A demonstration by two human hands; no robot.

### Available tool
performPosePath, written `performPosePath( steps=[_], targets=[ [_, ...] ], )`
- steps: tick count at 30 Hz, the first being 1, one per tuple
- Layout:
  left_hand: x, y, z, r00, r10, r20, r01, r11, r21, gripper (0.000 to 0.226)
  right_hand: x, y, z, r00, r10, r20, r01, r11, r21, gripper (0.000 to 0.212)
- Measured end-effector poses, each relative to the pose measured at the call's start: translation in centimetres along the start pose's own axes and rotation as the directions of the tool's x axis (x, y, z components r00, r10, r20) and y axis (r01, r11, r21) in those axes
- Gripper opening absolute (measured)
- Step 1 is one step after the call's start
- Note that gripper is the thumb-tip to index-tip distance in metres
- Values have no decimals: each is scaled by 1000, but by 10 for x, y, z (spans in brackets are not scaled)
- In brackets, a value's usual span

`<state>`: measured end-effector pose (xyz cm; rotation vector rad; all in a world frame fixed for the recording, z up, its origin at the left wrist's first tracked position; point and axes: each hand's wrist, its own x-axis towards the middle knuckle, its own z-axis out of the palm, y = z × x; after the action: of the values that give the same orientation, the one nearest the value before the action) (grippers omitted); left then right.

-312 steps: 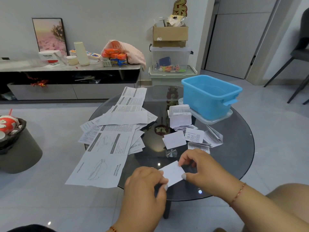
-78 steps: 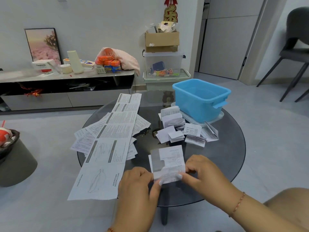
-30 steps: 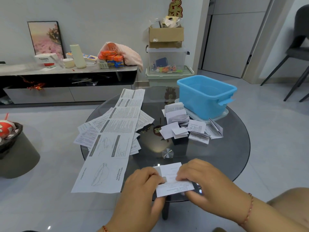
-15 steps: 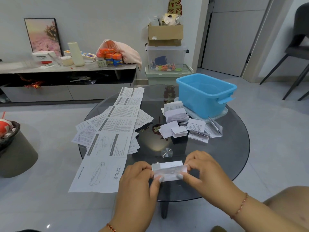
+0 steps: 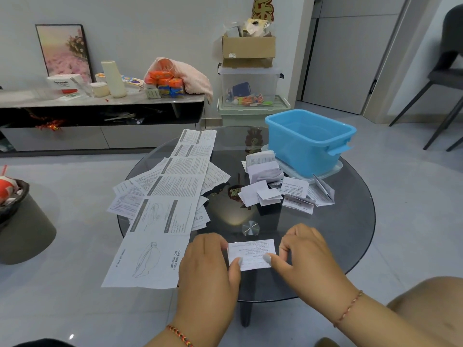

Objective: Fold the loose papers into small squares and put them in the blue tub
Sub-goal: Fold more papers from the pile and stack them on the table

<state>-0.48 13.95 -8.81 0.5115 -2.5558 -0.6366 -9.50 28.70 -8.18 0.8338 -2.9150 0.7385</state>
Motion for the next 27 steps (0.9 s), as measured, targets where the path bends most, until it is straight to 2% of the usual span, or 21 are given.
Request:
performPosePath(
  steps=[4,6,8,12,15,20,22,27],
  targets=[
    [-1,-10,6,987,160,26,-159,987,-35,35,-1,0,0,998,-18,-64,16,999,-32,35],
    [-1,-11,9,969,246,3,-246,969,-17,36,0,0,0,995,-40,-93,42,999,11,30],
    [-2,-11,10,961,270,-53,-271,963,-3,33,3,0,-1,992,-85,-94,93,992,82,25],
    [-1,-10,11,974,224,-45,-224,975,8,35,15,-3,1,971,-238,15,237,969,68,47],
    [0,-8,10,975,221,-4,-221,975,8,38,21,-6,3,960,-274,60,273,962,33,43],
    [-1,-6,3,985,138,101,-141,990,13,45,23,-10,-1,952,-266,150,264,964,38,36],
    [1,0,-3,982,99,162,-106,994,33,47,23,-13,-5,947,-255,195,249,967,51,28],
    [1,3,-8,990,17,139,-19,1000,15,51,18,-15,-8,937,-279,210,260,959,113,25]
  ],
)
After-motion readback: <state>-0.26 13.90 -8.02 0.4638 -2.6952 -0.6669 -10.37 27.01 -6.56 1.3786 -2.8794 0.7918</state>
